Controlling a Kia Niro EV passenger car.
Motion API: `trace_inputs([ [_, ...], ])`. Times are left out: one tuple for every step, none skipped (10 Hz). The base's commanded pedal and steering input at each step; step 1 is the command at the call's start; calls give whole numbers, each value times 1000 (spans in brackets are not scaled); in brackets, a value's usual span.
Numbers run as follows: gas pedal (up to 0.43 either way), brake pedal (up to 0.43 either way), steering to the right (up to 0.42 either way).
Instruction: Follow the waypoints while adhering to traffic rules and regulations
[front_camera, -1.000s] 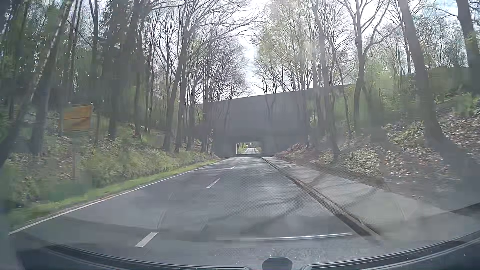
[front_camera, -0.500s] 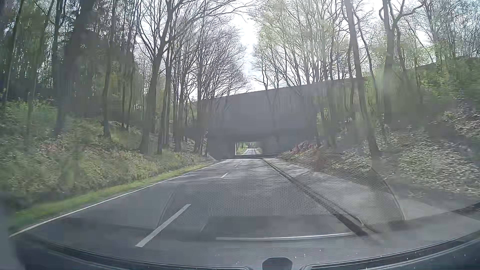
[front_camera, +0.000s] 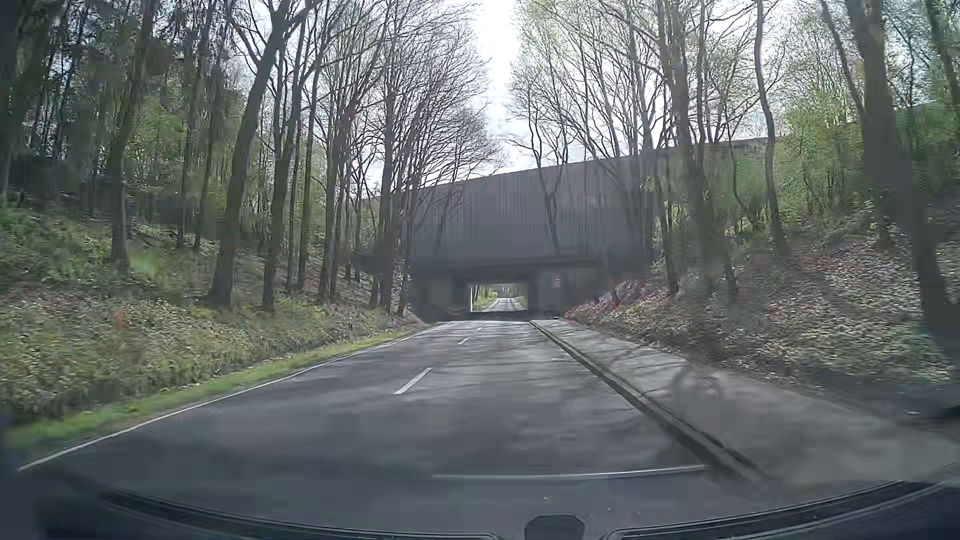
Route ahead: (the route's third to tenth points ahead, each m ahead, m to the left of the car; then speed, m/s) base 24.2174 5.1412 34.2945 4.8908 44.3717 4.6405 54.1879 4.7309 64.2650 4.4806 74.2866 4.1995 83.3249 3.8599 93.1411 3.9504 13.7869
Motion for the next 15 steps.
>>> trace_inputs([
  [138, 0, 0],
  [138, 0, 0],
  [138, 0, 0],
  [138, 0, 0],
  [138, 0, -1],
  [150, 0, -2],
  [150, 0, -2],
  [150, 0, -2],
  [150, 0, -2],
  [150, 0, -2],
  [157, 0, -2],
  [157, 0, -1],
  [157, 0, -1],
  [157, 0, -1],
  [157, 0, -1],
])
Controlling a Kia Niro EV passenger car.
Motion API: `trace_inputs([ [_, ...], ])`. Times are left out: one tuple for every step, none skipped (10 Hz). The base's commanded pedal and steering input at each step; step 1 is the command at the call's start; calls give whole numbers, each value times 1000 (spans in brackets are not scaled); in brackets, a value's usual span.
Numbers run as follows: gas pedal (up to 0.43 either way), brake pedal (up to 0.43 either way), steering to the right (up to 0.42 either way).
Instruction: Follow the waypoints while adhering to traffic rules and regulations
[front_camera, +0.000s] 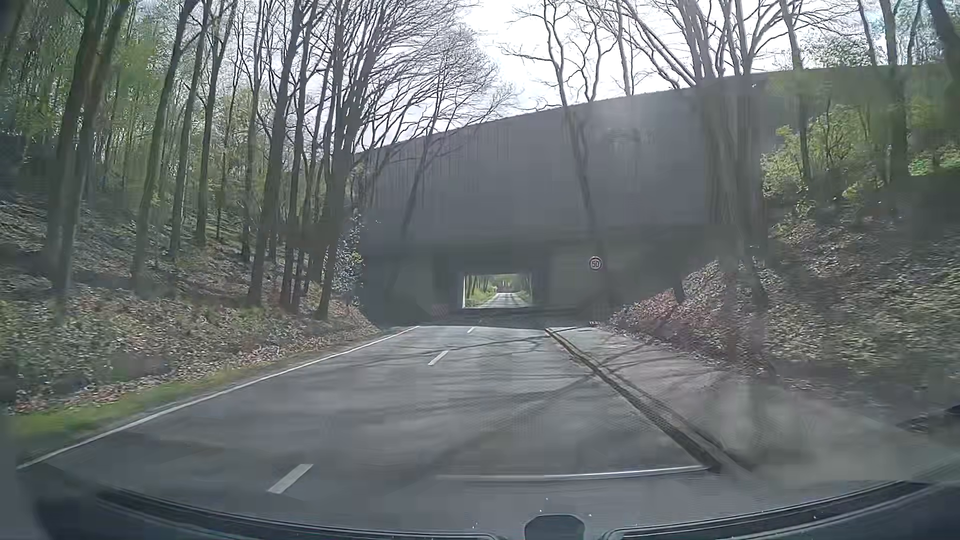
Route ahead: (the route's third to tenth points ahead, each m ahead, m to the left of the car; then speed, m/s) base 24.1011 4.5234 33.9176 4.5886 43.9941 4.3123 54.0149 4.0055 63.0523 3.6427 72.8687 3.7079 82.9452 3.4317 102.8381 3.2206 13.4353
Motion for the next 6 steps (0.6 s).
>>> trace_inputs([
  [157, 0, -1],
  [157, 0, -1],
  [157, 0, -1],
  [157, 0, -2],
  [157, 0, -2],
  [157, 0, -2],
])
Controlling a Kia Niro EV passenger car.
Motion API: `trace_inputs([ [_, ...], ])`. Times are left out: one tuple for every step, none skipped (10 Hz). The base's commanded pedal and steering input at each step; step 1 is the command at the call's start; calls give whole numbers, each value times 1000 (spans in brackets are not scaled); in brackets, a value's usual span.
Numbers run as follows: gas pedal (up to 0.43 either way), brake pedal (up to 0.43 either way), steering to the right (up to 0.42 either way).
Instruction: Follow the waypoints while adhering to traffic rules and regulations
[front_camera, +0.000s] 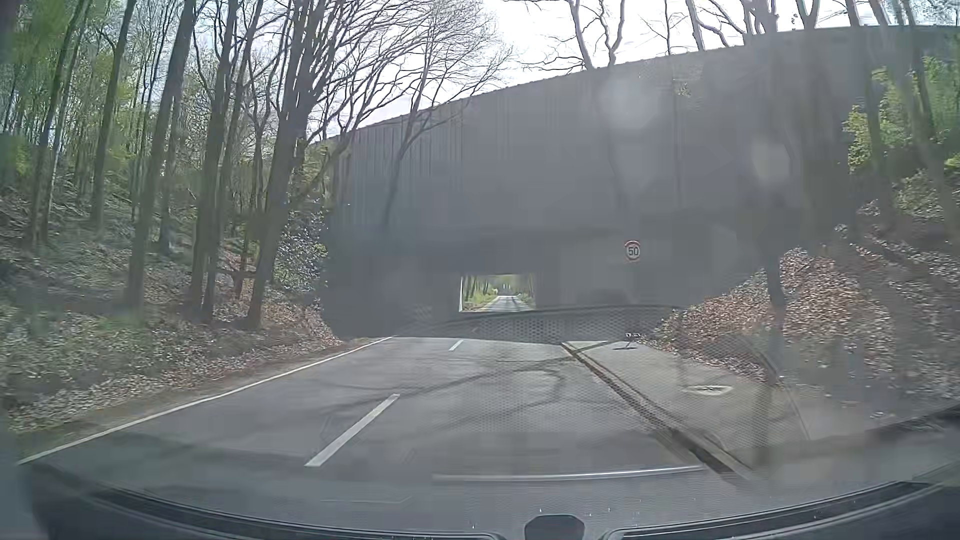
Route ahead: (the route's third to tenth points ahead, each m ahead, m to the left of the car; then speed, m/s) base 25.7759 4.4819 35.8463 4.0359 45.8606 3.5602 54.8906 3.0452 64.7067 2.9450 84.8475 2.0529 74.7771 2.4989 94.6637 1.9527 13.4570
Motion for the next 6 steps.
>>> trace_inputs([
  [157, 0, -2],
  [157, 0, -2],
  [157, 0, -2],
  [157, 0, -2],
  [157, 0, -2],
  [150, 0, -2],
])
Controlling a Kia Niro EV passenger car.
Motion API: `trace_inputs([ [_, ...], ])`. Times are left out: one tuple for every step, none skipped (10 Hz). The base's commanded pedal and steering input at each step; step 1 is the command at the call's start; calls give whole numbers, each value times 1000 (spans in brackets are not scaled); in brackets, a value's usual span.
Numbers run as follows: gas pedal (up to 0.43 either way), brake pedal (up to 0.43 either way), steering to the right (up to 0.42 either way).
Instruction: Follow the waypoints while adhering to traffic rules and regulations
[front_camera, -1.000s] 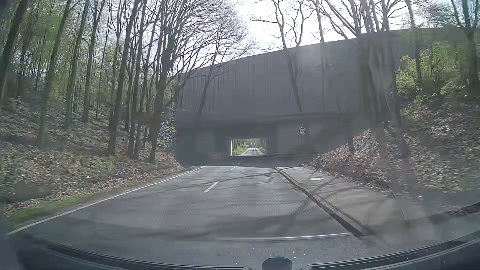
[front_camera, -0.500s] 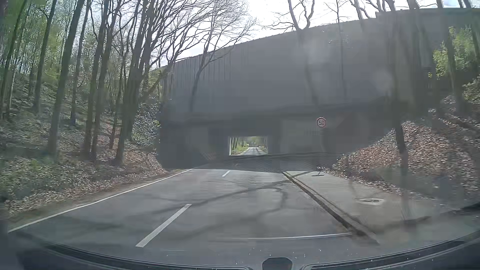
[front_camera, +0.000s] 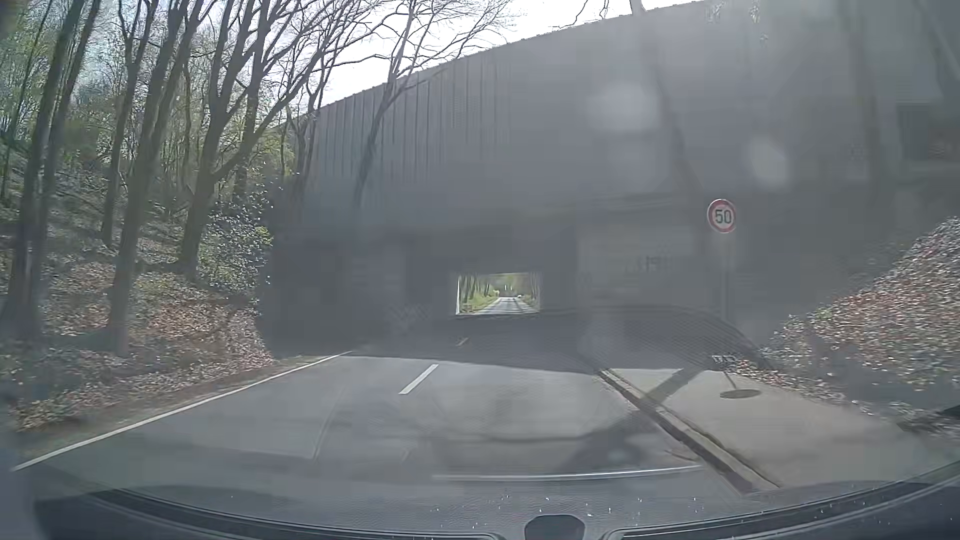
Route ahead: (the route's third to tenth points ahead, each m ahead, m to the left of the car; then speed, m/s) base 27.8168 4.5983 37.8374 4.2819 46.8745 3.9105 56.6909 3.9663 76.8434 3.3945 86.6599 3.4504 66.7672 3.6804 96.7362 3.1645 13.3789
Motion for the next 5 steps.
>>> trace_inputs([
  [150, 0, -1],
  [150, 0, -1],
  [150, 0, -1],
  [150, 0, -1],
  [150, 0, -1],
])
